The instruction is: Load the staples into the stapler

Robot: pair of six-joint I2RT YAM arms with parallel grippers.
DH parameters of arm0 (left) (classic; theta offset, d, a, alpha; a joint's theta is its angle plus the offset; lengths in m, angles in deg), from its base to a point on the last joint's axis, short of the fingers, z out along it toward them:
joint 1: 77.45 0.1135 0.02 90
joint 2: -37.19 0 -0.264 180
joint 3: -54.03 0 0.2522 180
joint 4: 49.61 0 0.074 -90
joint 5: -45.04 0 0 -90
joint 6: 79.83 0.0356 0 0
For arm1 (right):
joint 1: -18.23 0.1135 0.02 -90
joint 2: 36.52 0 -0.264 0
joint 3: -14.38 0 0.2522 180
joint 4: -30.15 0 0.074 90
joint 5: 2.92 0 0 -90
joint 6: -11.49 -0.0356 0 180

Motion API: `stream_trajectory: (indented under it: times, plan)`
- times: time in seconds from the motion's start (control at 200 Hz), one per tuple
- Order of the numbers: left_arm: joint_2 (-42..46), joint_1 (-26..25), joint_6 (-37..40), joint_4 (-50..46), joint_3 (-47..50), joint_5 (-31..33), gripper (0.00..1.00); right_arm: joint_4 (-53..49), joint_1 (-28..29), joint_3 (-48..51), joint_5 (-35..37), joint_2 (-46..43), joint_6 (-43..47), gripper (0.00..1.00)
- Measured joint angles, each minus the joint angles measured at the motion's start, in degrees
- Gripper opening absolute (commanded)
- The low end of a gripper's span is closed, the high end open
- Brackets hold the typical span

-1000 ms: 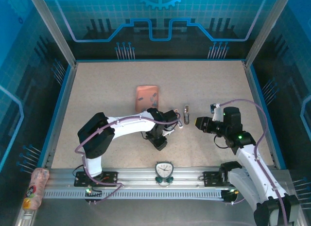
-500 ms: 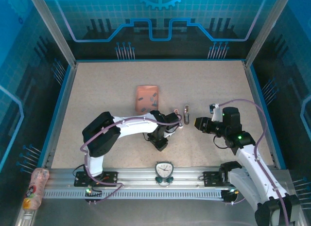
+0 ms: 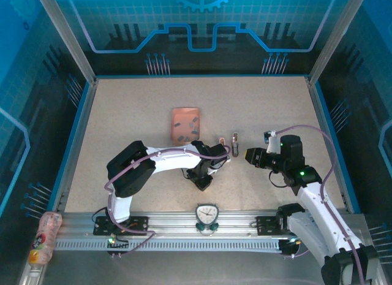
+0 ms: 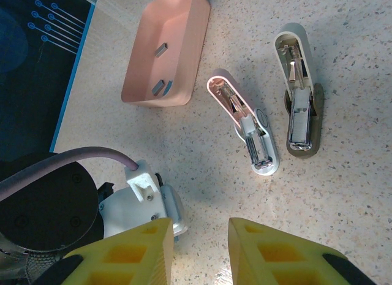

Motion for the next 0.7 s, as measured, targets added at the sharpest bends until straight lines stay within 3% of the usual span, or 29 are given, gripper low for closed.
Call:
stream_trajectory:
  times: [0.31, 0.7]
  plan:
    - [0.0, 0.0, 0.0, -0.13, 0.0, 1.25, 0.18, -0.02, 0.26, 0.0, 0.39, 0.0, 0.0, 0.3]
    - [0.44, 0.0, 0.04, 0.44, 0.24, 1.25, 0.14, -0.02, 0.26, 0.0, 1.99, -1.31, 0.44, 0.33]
